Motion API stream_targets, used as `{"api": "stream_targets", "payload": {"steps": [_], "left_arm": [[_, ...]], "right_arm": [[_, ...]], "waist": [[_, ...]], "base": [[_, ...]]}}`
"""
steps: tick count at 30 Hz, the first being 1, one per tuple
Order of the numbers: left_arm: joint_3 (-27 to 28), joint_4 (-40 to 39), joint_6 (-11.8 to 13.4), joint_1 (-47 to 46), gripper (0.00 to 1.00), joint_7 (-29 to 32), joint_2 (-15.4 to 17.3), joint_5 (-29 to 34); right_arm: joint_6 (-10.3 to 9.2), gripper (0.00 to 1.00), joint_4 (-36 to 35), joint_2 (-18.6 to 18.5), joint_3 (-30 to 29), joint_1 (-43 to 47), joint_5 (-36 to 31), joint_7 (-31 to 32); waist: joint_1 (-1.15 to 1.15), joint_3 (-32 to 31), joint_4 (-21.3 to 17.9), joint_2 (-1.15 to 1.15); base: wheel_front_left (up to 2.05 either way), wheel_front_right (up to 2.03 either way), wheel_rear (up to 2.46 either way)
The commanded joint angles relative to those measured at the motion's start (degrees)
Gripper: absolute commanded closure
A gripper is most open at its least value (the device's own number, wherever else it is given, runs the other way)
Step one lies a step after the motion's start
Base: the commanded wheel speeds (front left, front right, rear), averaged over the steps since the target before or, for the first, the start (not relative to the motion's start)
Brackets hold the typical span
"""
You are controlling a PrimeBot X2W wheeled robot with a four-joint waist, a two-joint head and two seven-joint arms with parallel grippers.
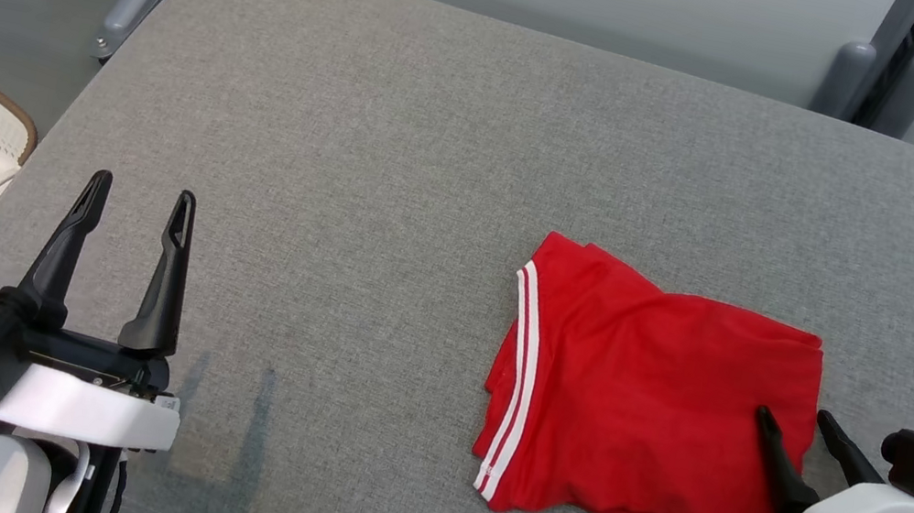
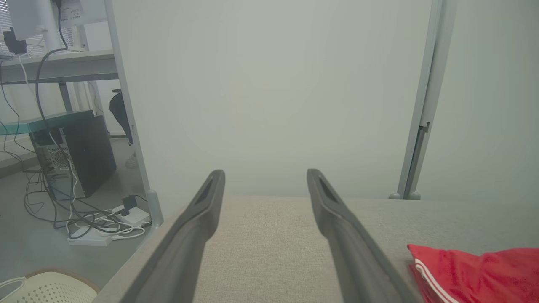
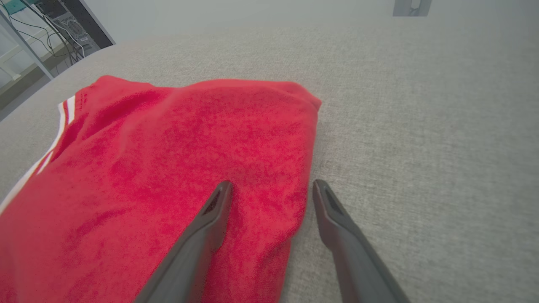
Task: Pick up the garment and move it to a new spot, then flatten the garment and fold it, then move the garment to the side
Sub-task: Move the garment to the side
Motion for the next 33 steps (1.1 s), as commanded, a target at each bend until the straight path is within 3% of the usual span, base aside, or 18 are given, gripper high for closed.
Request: {"api": "stream_targets", "payload": {"steps": [1,2,3,4,14,22,33], "left_arm": [[0.1,0.2,-0.3,-1.0,0.0,-0.3,0.1,-0.2],[0.1,0.4,-0.3,-1.2,0.0,-0.4,0.1,-0.2],[0.2,0.6,-0.3,-1.3,0.0,-0.6,0.0,-0.2],[0.3,0.7,-0.3,-1.4,0.0,-0.7,0.0,-0.2],[0.7,0.7,-0.2,-1.1,0.0,-1.0,0.9,0.4],[1.8,-0.1,0.8,1.3,0.0,-0.7,1.9,-0.1],[1.7,-3.5,1.7,3.8,0.0,1.3,3.0,-0.1]], "right_arm": [[0.0,0.04,0.6,-0.5,0.1,-0.9,0.6,-0.7],[0.0,0.52,1.2,-0.6,0.6,-1.1,0.9,-1.0],[0.0,0.79,1.7,-0.7,1.0,-1.4,1.4,-1.5],[0.0,1.0,2.5,-0.7,1.4,-1.7,1.9,-1.5],[0.0,1.0,3.0,-3.0,4.1,-1.1,3.5,-4.2],[0.0,1.0,-1.6,-5.8,2.8,3.5,0.6,-4.9],[0.0,1.0,-12.7,-8.3,-0.7,7.6,-4.1,-0.8]], "waist": [[0.0,0.6,0.7,0.0],[0.0,0.7,0.8,0.0],[0.0,0.7,0.8,0.0],[0.0,0.6,0.8,0.0],[0.0,-0.7,-4.0,0.0],[0.0,-3.1,-13.2,0.0],[0.0,-4.2,-24.5,0.0]], "base": [[0.0,0.0,0.0],[0.0,0.0,0.0],[0.0,0.0,0.0],[0.0,0.0,0.0],[0.0,0.0,0.0],[0.0,0.0,0.0],[0.0,0.0,0.0]]}}
